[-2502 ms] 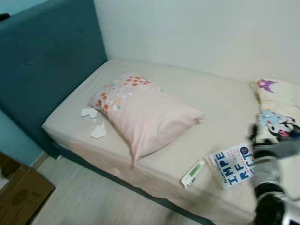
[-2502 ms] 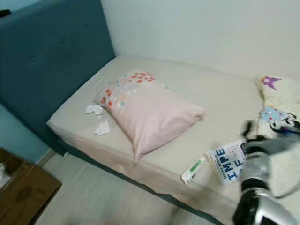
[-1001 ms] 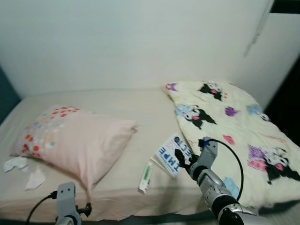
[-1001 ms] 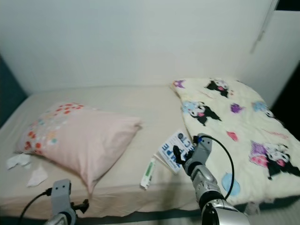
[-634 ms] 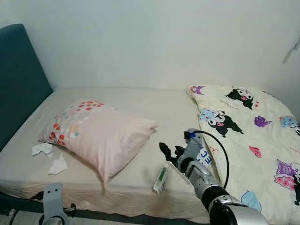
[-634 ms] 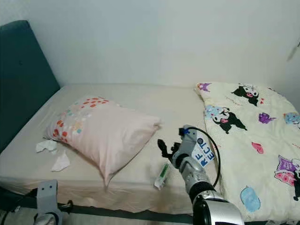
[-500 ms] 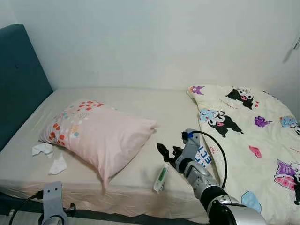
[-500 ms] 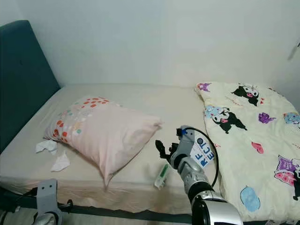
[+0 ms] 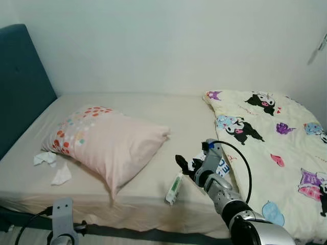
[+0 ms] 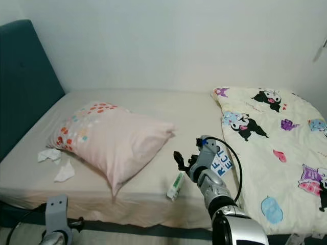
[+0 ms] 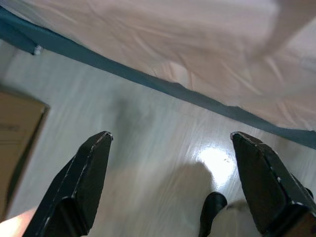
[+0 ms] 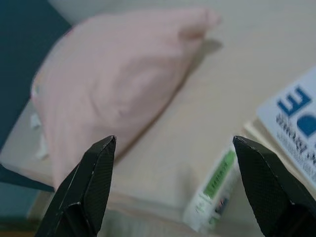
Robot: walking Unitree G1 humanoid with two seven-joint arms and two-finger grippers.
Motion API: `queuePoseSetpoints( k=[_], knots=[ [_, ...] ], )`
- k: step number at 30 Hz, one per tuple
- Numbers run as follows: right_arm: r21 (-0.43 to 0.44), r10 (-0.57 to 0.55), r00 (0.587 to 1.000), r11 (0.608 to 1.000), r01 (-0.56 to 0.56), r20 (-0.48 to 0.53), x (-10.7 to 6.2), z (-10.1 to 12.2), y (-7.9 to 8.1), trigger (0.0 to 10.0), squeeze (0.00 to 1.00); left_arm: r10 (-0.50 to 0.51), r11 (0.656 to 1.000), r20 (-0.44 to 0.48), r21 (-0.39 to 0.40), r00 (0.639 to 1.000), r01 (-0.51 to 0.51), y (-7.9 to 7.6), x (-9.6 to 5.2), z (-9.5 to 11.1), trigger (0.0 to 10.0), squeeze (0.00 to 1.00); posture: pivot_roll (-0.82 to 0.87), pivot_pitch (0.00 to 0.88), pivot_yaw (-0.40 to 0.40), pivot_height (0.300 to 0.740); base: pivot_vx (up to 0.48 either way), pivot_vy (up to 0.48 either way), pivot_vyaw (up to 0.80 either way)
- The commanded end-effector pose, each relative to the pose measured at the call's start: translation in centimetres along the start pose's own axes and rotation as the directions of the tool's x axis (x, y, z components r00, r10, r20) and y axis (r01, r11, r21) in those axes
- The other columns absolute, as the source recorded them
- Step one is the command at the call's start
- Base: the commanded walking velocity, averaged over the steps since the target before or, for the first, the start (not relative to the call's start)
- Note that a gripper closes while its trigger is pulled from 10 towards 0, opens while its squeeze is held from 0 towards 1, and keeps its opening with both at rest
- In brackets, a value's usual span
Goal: Clean up the room
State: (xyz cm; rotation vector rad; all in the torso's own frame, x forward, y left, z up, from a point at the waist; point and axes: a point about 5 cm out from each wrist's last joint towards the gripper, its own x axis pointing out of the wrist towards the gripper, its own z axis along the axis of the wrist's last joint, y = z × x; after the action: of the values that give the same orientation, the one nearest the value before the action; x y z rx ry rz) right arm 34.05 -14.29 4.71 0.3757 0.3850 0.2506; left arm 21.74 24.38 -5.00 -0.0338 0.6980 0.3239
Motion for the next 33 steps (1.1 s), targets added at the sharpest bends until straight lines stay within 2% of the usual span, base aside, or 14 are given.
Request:
queuePoseSetpoints(
  k=[1,12,18,19,20,27,33],
  knots=[
    [0.004,-0.006,1.0,1.0,0.007,-0.031,0.0,-0.6,0.1,10.0,0.0,-0.019,1.0,0.001,0.002,1.0,0.019,-0.3,0.0,-0.1,10.0,0.0,0.0,0.06,-0.002,0.607,0.0,0.0,0.0],
    [-0.082,-0.038,0.999,0.996,0.037,-0.014,0.2,0.5,-0.1,10.0,0.0,-0.134,0.99,0.138,-0.029,0.981,0.139,-1.8,0.4,2.8,10.0,0.0,0.03,0.116,0.01,0.562,0.0,0.0,0.0],
    [-0.132,-0.074,0.997,0.988,0.078,0.032,0.5,2.5,-0.3,10.0,0.0,-0.214,0.974,0.242,-0.019,0.946,0.225,-2.6,0.3,4.7,10.0,0.0,0.05,0.16,0.013,0.537,0.0,0.0,0.0],
    [-0.147,-0.086,0.996,0.985,0.091,0.036,0.5,2.7,-0.3,10.0,0.0,-0.225,0.971,0.254,-0.017,0.941,0.237,-2.7,0.3,4.9,10.0,0.0,0.05,0.16,0.013,0.532,0.0,0.0,0.0],
    [-0.211,-0.132,0.991,0.968,0.135,0.031,0.6,3.0,-0.6,10.0,0.0,-0.248,0.966,0.274,-0.008,0.929,0.26,-3.0,0.2,5.3,10.0,0.0,0.06,0.174,0.014,0.527,0.0,0.0,0.0],
    [-0.304,-0.23,0.973,0.926,0.224,0.015,0.6,3.4,-0.9,10.0,0.0,-0.295,0.952,0.321,0.021,0.9,0.305,-3.6,-0.1,5.7,10.0,0.0,0.07,0.208,0.013,0.517,0.0,0.0,0.0],
    [-0.299,-0.206,0.978,0.935,0.19,-0.021,0.8,3.0,-0.6,10.0,0.0,-0.311,0.948,0.336,0.037,0.889,0.317,-3.4,-0.4,5.3,10.0,0.0,0.09,0.235,0.007,0.517,0.0,0.0,0.0]
  ],
)
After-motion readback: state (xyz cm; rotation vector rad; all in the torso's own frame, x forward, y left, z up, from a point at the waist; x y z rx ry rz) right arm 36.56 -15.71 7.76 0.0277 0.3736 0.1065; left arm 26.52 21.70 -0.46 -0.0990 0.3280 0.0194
